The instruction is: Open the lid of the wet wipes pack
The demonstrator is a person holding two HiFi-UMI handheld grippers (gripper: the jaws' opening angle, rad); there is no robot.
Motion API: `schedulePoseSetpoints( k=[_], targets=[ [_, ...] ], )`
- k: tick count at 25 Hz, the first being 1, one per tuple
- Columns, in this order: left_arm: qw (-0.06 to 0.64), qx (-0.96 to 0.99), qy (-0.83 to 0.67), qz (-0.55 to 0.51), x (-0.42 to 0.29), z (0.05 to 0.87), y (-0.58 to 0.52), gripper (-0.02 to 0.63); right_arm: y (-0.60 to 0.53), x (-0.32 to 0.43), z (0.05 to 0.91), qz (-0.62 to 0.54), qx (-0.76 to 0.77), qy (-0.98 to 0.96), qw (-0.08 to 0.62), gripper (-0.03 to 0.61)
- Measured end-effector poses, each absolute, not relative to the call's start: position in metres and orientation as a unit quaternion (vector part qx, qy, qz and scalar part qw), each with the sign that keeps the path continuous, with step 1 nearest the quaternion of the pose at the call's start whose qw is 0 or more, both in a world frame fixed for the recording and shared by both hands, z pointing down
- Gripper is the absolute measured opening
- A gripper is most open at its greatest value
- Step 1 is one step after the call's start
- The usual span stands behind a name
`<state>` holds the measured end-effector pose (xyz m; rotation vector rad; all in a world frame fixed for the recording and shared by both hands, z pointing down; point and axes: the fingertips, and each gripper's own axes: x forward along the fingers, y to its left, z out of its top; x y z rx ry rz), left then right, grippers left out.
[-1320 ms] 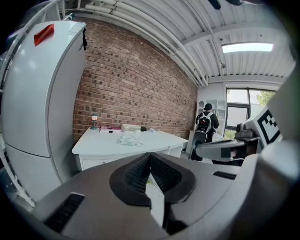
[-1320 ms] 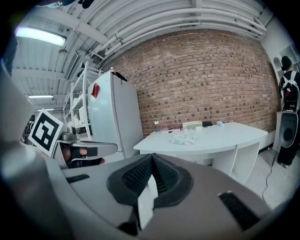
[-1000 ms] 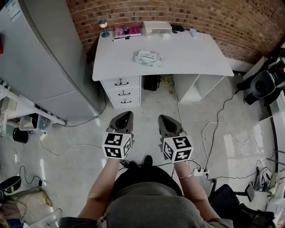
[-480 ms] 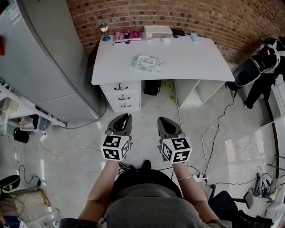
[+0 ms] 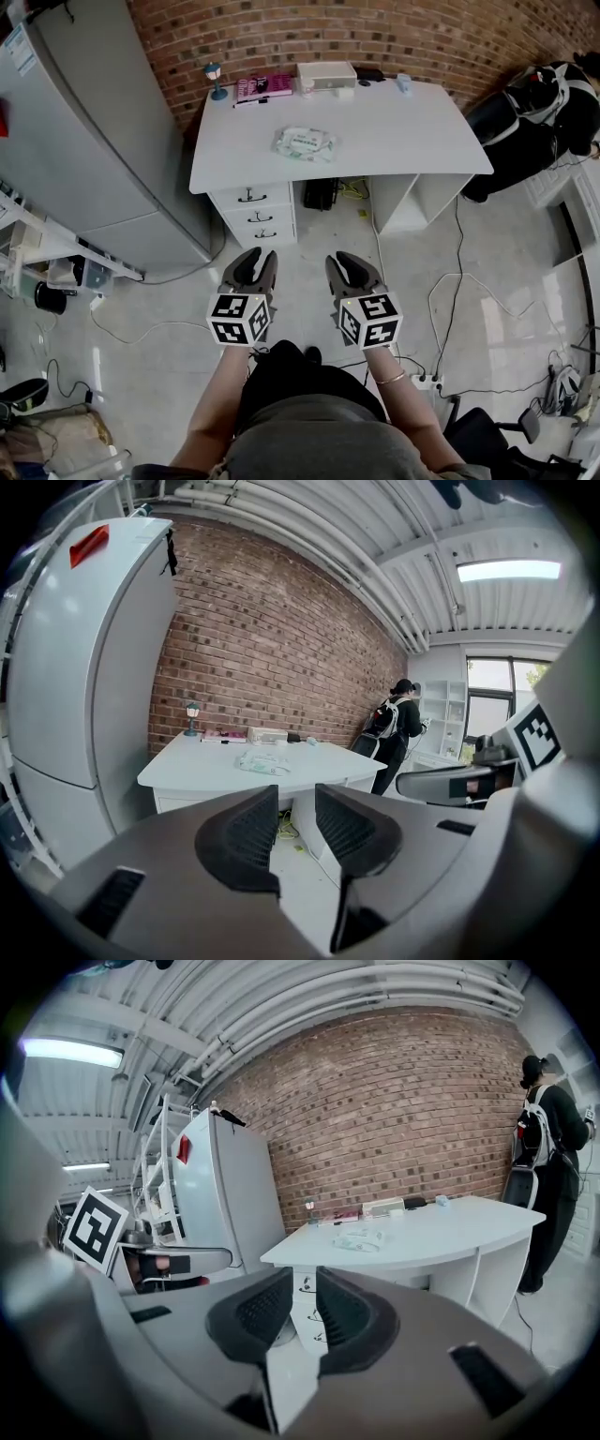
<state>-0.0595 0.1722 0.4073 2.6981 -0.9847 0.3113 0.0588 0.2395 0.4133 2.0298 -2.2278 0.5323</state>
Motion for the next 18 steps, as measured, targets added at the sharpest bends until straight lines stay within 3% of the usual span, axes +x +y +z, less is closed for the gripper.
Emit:
schedulePoseSetpoints(
  k=[18],
  targets=[
    [0.137,0.925,-0.331,0.127,-0.042,0.428,0.12,0.16,0.195,0.087,0.42,0.19,0.673,-0.714,0.038,0.114]
  ],
)
